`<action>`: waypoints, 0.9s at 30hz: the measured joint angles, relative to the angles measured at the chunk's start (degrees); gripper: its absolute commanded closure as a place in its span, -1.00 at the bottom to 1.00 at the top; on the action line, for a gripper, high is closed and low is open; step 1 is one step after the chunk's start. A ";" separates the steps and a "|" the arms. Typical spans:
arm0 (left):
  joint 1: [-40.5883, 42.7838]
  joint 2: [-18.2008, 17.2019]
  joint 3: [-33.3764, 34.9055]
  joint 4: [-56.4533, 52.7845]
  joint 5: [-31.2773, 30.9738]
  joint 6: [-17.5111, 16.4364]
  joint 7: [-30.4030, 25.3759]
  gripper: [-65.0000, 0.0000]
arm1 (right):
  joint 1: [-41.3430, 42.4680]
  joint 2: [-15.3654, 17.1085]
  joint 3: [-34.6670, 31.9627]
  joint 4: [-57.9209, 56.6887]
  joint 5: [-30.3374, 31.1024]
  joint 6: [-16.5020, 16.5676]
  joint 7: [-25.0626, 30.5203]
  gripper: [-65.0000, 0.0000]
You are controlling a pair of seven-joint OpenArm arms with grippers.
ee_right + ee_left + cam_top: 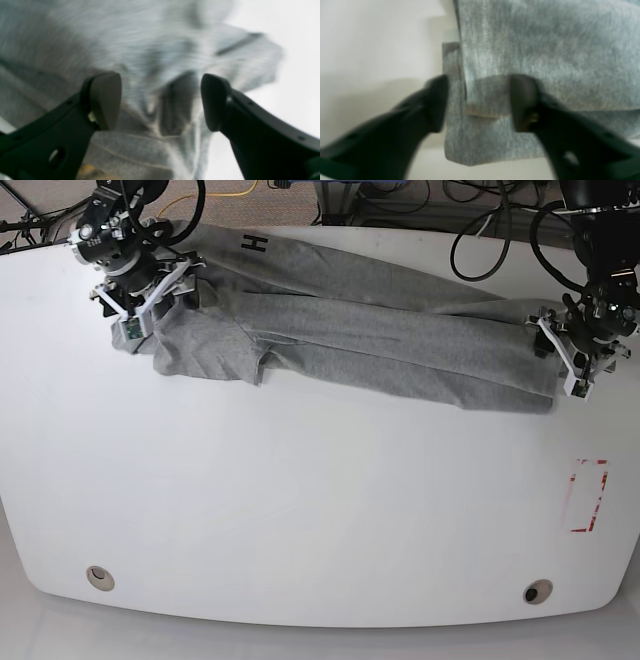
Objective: Fold the T-shirt properly
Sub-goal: 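Lower the folded hem onto the shirt and release with both grippers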
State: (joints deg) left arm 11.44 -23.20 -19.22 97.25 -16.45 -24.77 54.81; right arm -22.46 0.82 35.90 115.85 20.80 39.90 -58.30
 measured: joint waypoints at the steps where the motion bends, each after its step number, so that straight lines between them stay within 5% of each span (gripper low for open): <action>1: -0.04 0.00 0.00 0.70 -0.13 -0.04 0.00 -0.29 | 0.04 0.15 1.40 0.00 2.45 0.00 -0.07 -0.46; 5: -0.48 -0.02 -0.11 4.96 -0.39 0.09 -0.22 -0.28 | 0.15 0.76 6.08 -0.07 13.62 -0.04 -0.07 -0.46; 11: -0.48 -0.11 -0.28 12.66 -0.42 0.11 -0.20 -0.28 | 0.26 3.54 5.81 -0.09 22.67 -0.02 -0.52 -0.45; 14: -1.22 0.59 -0.20 13.29 -1.03 0.09 -0.52 -0.27 | 1.14 3.80 3.58 -0.13 20.87 -0.02 -2.03 -0.36; 19: -4.04 5.53 0.17 7.15 1.22 0.28 -0.37 -0.21 | 2.19 3.50 -1.84 -0.85 15.21 0.00 -2.34 0.25; 23: -3.93 7.39 0.55 2.69 5.11 -0.04 -0.39 0.28 | 2.25 3.48 -4.74 -0.85 10.86 0.02 -2.14 0.66; 27: -4.00 9.11 0.26 -2.16 10.91 0.28 -0.37 0.82 | 2.19 3.63 -4.83 -2.36 6.08 -2.03 -2.19 0.66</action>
State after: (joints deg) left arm 7.44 -14.09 -18.96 95.09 -5.54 -24.49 54.43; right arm -20.27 4.45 31.07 113.49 26.87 37.87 -60.49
